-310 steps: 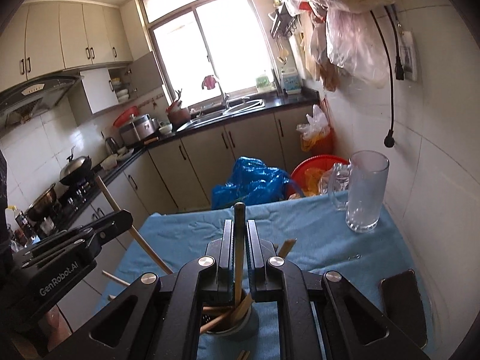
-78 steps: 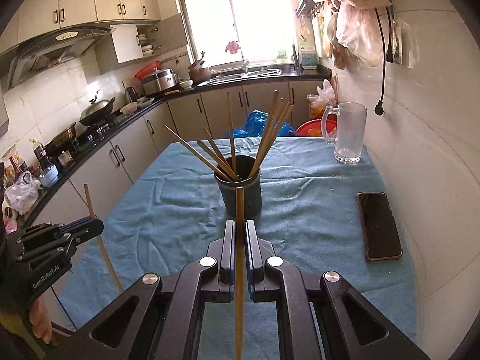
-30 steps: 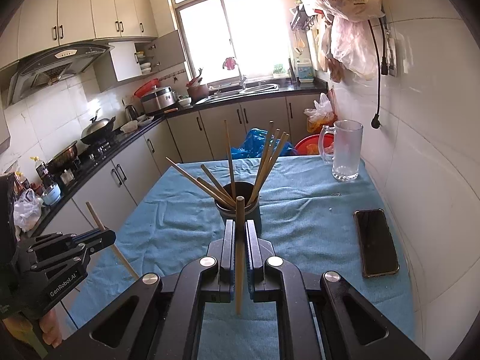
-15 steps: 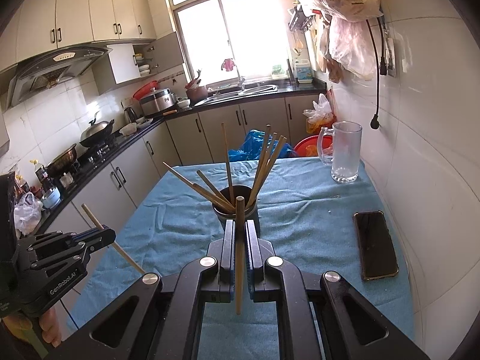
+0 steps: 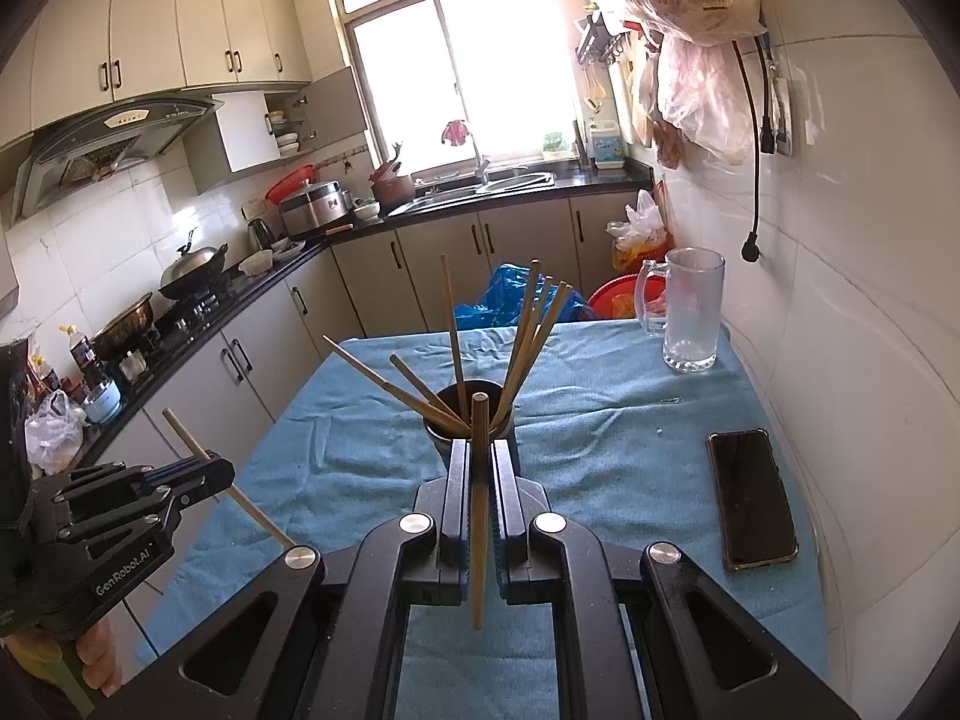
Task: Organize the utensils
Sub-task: 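Carry both upright chopsticks over the black cup, tools side by side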
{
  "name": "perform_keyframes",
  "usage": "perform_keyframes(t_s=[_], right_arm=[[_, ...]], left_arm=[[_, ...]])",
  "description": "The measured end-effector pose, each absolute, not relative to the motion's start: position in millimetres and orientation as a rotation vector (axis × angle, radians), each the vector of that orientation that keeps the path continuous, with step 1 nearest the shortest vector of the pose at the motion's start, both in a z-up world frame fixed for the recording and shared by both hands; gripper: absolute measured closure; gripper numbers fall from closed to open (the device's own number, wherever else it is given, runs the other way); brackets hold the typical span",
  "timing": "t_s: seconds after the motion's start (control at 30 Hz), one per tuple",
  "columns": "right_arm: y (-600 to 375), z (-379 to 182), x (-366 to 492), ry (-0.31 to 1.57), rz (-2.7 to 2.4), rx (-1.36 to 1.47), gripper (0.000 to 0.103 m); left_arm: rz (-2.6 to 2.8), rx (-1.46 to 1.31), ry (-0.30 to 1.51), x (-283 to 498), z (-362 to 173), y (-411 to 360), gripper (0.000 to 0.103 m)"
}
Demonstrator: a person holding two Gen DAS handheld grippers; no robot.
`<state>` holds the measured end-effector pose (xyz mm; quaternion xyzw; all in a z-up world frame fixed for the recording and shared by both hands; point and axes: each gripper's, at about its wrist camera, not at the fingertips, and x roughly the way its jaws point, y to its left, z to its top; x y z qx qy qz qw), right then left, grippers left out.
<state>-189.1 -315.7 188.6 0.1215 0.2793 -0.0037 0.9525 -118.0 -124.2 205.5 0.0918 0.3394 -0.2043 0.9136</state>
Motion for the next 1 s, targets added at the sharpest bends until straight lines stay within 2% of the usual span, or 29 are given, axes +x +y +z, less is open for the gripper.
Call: perform_keyframes(t_s=[1.0], right_arm=[[-321.6,190.7,-177.6,0.567,-0.004,0.279,0.097]], left_arm=[[-0.439,0.185,0.708,-109.6,211.6,-120.9,0.097]])
